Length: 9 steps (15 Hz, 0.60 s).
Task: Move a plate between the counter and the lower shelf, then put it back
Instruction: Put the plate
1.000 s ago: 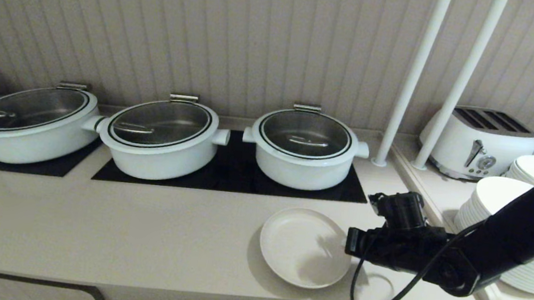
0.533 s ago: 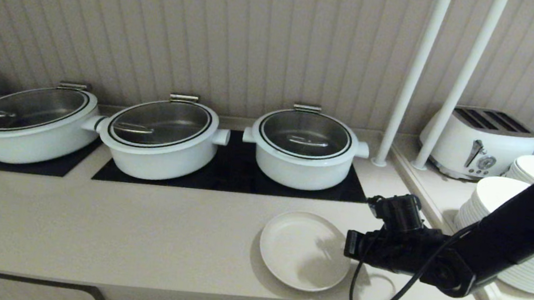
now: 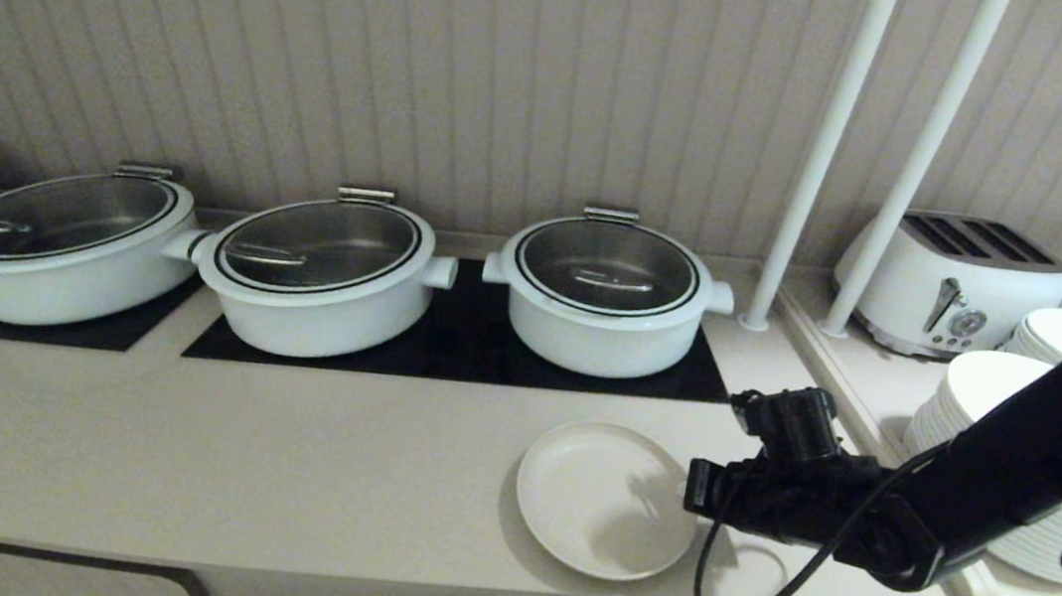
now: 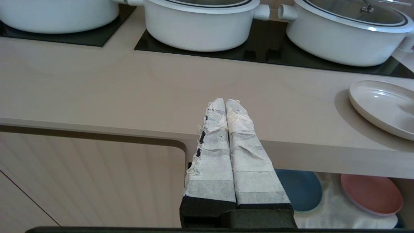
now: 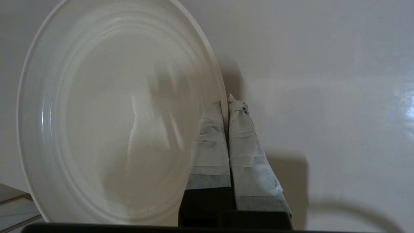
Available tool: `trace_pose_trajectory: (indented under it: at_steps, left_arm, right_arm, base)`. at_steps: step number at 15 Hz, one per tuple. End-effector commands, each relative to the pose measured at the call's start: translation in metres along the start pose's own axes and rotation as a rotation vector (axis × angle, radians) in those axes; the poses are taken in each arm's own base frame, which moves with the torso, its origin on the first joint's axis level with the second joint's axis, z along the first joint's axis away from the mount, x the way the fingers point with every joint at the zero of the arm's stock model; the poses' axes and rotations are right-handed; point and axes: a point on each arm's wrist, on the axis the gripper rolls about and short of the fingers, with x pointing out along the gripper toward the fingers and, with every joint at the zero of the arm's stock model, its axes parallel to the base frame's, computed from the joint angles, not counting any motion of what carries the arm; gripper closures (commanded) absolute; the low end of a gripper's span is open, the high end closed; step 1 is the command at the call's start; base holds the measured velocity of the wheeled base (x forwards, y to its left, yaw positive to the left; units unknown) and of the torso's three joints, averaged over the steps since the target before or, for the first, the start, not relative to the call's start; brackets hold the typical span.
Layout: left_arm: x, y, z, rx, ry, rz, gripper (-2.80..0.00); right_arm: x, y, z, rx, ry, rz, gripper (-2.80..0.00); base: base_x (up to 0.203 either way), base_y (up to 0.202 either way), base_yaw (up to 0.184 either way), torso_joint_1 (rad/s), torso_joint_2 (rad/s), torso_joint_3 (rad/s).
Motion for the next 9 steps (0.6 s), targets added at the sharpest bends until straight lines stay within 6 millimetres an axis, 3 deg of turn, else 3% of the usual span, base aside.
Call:
trace_pose_trajectory:
  at_steps: [1, 6, 7, 9]
  left_arm:
    - [-0.0001, 0.0, 0.0002, -0.001, -0.001, 0.001, 0.0]
    - [0.0, 0.0, -0.0001, -0.001, 0.0, 0.001, 0.0]
    - [0.0, 0.0, 0.0, -0.001, 0.0, 0.001, 0.0]
    - [-0.0001, 0.0, 0.0002, -0.001, -0.001, 0.001, 0.0]
  right_arm:
    - [-0.0001, 0.0003, 0.0001, 0.002, -0.002, 0.003, 0.0]
    - [-0.0002, -0.0003, -0.0011, 0.001, 0.002, 0.0, 0.0]
    - [-0.0001, 0.0001, -0.0004, 0.0, -0.001, 0.002, -2.8]
    - [-0.0001, 0.0003, 0.0001, 0.002, -0.002, 0.003, -2.8]
  base:
    - [0.0, 0.0, 0.0, 0.0, 0.0, 0.0]
    - [0.0, 0.0, 0.0, 0.0, 0.0, 0.0]
    - [0.0, 0.0, 0.0, 0.0, 0.0, 0.0]
    - [0.0, 0.0, 0.0, 0.0, 0.0, 0.0]
